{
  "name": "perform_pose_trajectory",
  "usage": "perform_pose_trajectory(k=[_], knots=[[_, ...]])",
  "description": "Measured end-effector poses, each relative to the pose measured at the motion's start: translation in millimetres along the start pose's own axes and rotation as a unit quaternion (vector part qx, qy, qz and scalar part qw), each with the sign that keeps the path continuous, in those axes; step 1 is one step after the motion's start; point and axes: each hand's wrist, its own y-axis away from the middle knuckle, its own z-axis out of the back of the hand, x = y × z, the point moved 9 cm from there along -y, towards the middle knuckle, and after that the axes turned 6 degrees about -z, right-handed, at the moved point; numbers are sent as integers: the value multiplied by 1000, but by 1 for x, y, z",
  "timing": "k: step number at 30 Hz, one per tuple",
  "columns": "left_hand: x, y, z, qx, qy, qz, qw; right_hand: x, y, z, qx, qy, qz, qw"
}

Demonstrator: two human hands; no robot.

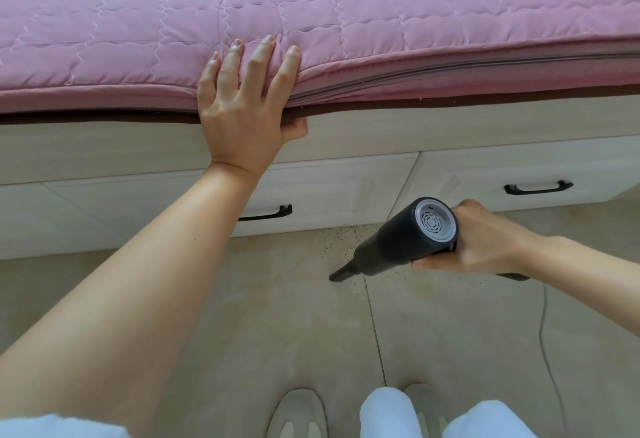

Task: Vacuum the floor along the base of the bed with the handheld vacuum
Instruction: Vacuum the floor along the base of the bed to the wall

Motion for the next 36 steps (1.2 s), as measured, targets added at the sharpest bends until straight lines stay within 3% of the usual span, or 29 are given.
perform_pose_trajectory(k=[12,26,36], knots=[[0,-1,-1,5,-2,-1,1000,9,-3,-2,21,28,24,999],[-1,-1,2,-15,-7,1,1000,9,-26,-9,-61,112,-4,992],[-1,0,2,-20,-14,6,1000,3,-13,-7,-26,81,12,996]])
